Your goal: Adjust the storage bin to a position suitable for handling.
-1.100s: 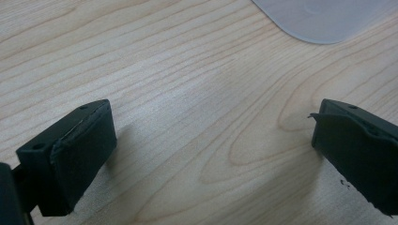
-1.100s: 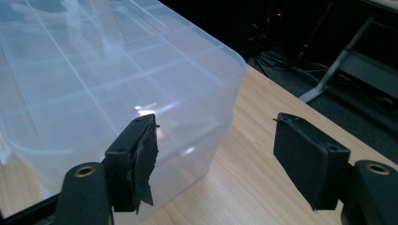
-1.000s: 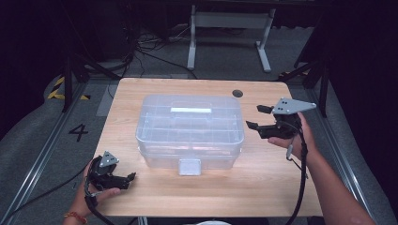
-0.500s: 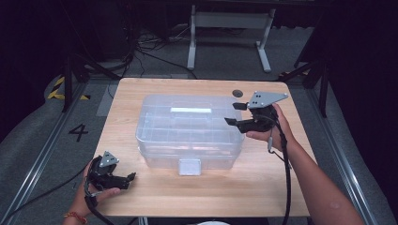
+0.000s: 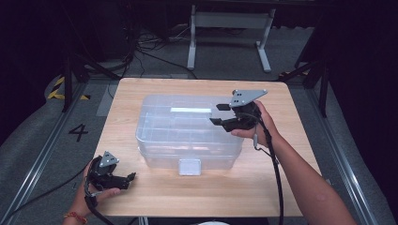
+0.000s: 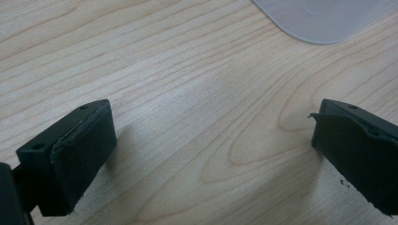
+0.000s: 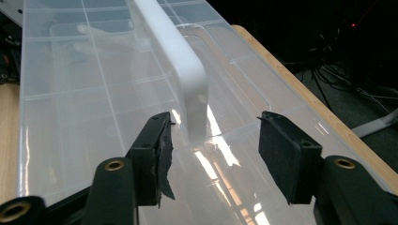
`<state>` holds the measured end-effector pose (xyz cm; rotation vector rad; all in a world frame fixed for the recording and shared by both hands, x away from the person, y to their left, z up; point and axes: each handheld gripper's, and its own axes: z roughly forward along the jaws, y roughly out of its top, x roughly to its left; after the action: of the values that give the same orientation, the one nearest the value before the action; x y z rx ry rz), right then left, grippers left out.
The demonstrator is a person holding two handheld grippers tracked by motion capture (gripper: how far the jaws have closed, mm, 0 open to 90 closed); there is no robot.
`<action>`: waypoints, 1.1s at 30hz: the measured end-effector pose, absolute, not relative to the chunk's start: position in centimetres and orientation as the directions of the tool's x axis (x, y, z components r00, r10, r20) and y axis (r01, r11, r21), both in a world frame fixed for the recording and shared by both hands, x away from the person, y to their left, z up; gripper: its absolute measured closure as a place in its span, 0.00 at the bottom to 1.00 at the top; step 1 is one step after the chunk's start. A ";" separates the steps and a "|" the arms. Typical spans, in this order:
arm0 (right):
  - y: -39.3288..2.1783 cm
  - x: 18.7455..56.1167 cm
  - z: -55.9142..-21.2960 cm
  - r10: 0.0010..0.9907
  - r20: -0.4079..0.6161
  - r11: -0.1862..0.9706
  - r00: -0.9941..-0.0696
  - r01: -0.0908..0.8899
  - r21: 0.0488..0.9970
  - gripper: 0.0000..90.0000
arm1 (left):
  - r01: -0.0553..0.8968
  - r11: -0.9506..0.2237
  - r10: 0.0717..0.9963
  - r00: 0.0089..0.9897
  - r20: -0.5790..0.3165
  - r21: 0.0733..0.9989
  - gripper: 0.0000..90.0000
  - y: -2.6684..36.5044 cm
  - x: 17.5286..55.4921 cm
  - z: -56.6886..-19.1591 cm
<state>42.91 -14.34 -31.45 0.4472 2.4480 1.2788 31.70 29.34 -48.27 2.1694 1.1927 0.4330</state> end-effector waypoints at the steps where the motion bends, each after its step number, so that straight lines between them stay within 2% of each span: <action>1: -14.1 42.9 -31.5 0.422 -0.154 0.548 -0.893 0.116 0.828 0.51 | 0.640 -0.400 0.843 0.538 -0.011 0.656 0.01 29.3 31.7 -48.3; 8: -13.1 43.0 -31.4 0.412 -0.163 0.564 -0.896 0.110 0.818 0.57 | 0.639 -0.400 0.843 0.538 -0.010 0.657 0.01 29.3 31.7 -48.3; 11: -12.6 43.0 -31.3 0.387 -0.171 0.574 -0.906 0.092 0.814 0.62 | 0.639 -0.402 0.842 0.540 -0.010 0.655 0.01 29.3 31.7 -48.3; 24: -12.1 42.9 -30.6 0.390 -0.207 0.582 -0.897 0.066 0.810 0.81 | 0.631 -0.410 0.839 0.544 0.001 0.659 0.01 29.4 31.7 -48.2; 25: -12.0 42.8 -30.5 0.384 -0.216 0.584 -0.898 0.056 0.810 0.83 | 0.633 -0.403 0.840 0.542 -0.007 0.662 0.02 29.3 31.6 -48.2; 33: -11.6 42.6 -30.3 0.372 -0.256 0.614 -0.892 0.029 0.789 0.84 | 0.618 -0.385 0.847 0.532 -0.004 0.685 0.18 29.6 31.7 -48.1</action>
<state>42.56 -11.63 -30.27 0.3197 2.4444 1.1847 31.68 29.62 -48.09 2.1334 1.1819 0.4634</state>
